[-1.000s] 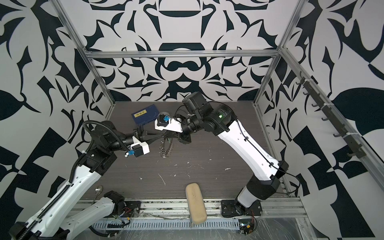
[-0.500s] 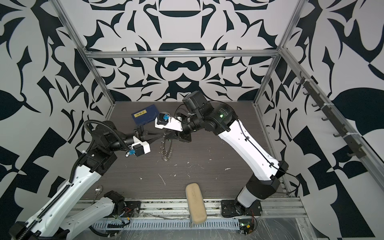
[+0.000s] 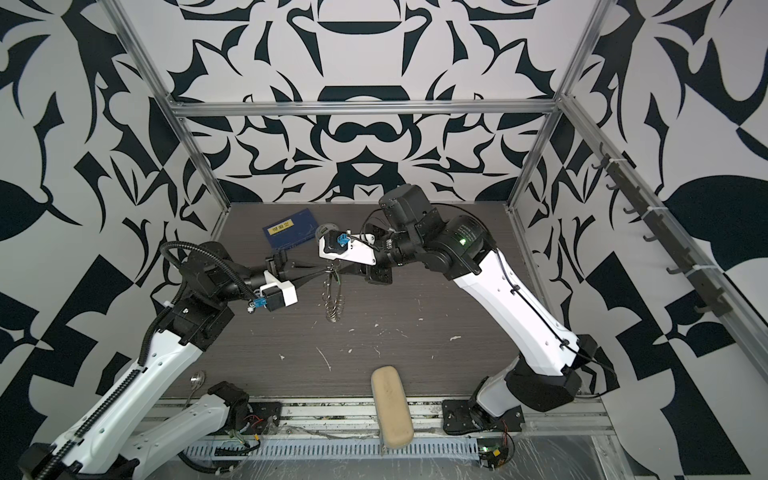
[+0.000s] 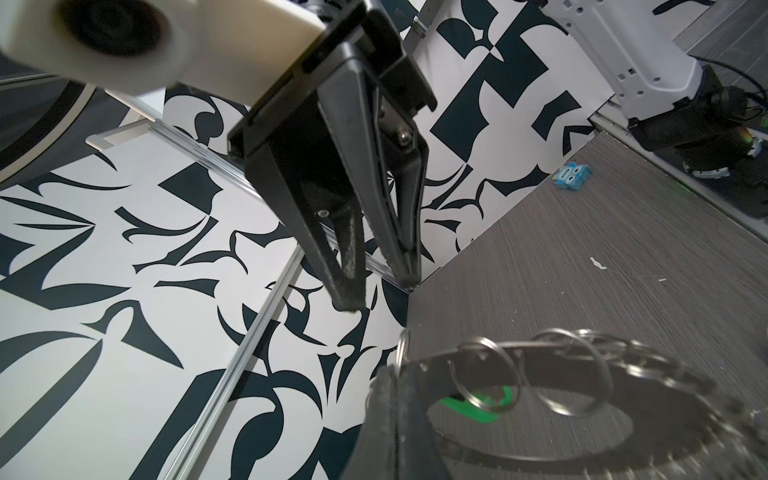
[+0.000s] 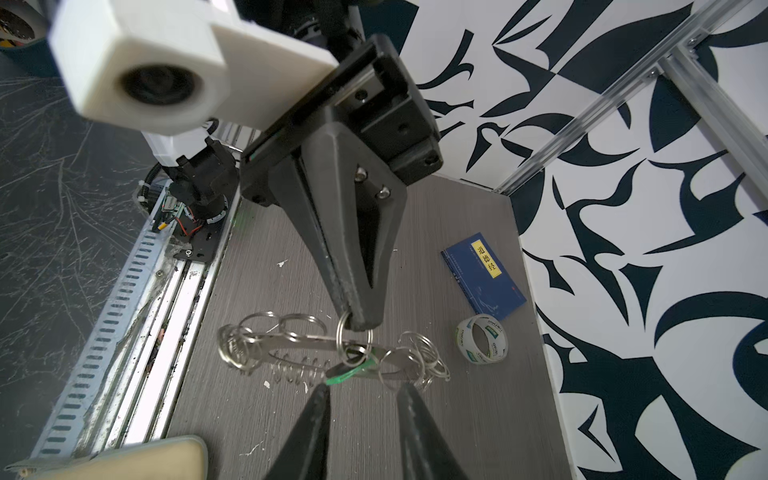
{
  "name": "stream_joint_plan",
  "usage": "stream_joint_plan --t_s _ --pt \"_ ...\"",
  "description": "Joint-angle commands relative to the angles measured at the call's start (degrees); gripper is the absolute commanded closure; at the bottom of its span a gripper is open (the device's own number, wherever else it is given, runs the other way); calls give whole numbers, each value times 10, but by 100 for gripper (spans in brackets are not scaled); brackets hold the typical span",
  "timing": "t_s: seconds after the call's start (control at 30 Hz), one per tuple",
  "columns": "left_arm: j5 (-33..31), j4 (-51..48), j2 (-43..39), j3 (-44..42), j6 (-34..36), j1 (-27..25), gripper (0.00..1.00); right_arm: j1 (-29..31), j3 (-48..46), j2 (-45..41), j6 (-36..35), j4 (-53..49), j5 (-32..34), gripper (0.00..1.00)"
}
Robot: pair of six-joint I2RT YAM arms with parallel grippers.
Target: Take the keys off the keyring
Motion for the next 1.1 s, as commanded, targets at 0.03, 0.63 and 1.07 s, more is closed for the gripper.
stream_joint_plan --t_s 0.03,0.63,1.07 --pt "21 20 0 4 -8 0 100 1 8 5 -11 12 -15 69" --pt "29 12 2 6 -8 0 100 23 52 38 -27 -37 -10 83" --pt "24 10 0 4 -9 1 100 28 63 47 -32 -55 8 100"
